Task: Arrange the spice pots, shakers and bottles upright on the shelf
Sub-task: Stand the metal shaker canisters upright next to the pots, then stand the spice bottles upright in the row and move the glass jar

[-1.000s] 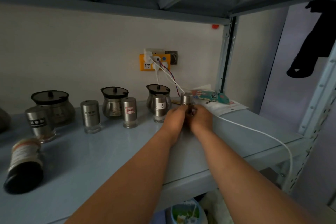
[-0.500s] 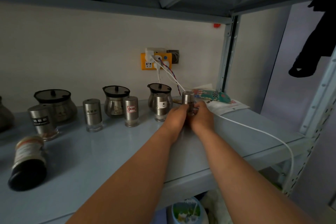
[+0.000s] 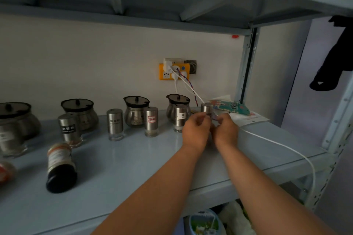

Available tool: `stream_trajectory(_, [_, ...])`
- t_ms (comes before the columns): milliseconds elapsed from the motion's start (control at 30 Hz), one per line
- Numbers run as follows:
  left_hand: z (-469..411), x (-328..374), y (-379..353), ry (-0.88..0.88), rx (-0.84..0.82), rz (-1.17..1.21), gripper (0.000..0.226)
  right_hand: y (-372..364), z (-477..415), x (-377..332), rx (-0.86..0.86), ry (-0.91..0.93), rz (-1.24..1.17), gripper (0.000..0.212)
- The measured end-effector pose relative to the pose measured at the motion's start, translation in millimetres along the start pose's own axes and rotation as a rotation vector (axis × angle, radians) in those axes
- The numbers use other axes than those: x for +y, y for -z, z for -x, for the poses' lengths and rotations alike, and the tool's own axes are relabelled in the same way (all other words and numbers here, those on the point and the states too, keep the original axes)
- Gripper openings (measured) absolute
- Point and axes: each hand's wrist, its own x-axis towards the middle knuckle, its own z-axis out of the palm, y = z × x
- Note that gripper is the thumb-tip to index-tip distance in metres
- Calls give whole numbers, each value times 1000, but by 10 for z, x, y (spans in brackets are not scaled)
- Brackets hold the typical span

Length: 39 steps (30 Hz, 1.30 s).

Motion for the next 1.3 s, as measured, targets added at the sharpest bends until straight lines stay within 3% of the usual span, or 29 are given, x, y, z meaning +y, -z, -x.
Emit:
stream_trajectory(133, [170,186,101,-20,-2,80,26,72,94,-81,50,130,126,14])
stream_trajectory(233, [363,323,298,-62,-45,80,18,87,265,-228,61,196,151,17])
stream_trajectory(667, [1082,754,2062,-293,287,-259,20,-618,1535,-1408,-199,384,-267,16])
stream_trajectory(900, [1456,907,2999,-260,422,-501,17,-961,2164,-1871,-420,508,-313,19])
stream_trajectory(1100, [1610,879,3675,-128,427,-922,37,-1149,2575,-2090,-577,578,-318,27])
stream_trajectory(1200, [1718,820,3847,-52,410,-970,47,-1265,2703,-2132,-630,612,-289,27])
stream_trajectory(1300, [1799,758,3926,-74,425,-965,41,-1387,2795,-2120,-633,651,-235,29])
